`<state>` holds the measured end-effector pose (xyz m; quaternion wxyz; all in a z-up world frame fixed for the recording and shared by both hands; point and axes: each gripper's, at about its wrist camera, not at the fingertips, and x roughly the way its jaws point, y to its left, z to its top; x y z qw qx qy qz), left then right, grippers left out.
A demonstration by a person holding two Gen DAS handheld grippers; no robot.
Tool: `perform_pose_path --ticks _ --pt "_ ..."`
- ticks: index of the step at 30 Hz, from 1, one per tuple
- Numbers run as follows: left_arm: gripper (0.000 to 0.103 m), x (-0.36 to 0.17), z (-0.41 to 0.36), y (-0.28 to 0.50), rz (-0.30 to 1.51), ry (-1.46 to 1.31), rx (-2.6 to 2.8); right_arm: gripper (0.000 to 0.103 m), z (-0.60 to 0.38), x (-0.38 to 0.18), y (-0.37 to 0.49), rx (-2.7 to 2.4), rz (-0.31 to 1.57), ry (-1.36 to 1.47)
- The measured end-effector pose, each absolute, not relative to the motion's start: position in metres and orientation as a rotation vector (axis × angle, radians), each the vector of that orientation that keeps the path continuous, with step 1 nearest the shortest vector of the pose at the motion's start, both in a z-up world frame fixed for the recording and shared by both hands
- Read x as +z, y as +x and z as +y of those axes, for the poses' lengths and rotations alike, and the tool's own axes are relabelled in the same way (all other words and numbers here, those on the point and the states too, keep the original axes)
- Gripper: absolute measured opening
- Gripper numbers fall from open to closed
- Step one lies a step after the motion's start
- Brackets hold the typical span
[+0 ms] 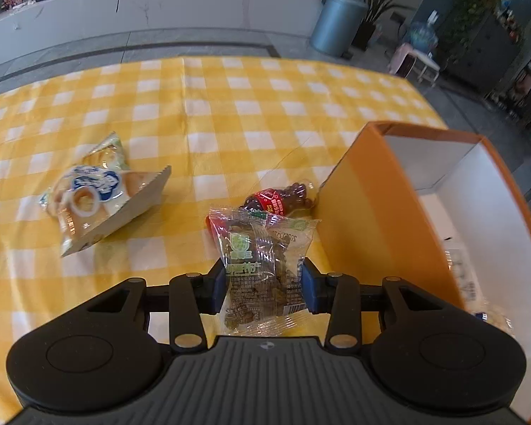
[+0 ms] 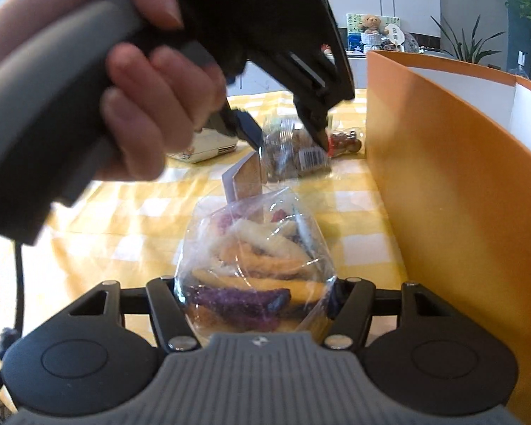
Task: Organize snacks
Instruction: 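Grasp the small snack packet with the left tool while the right holds the mixed bag, then carry both bags over the orange box and release them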
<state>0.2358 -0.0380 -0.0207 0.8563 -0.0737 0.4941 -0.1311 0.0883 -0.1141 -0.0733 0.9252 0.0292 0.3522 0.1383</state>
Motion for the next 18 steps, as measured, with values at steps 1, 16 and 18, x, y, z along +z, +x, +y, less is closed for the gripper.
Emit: perform_pose_path --ticks 1,16,18 --pt "0.047 -0.016 -0.035 0.231 1.025 -0.159 -0.277 0.062 -0.112 -0.072 0.087 0.293 0.723 0.059" --pt "0.046 0.078 0.008 0.160 0.760 -0.441 -0.318 0.061 -0.130 -0.017 0.065 0.361 0.619 0.185" --pt "0.046 0.091 0.005 0.154 0.722 -0.461 -0.342 0.061 -0.143 -0.002 0.059 0.356 0.586 0.228"
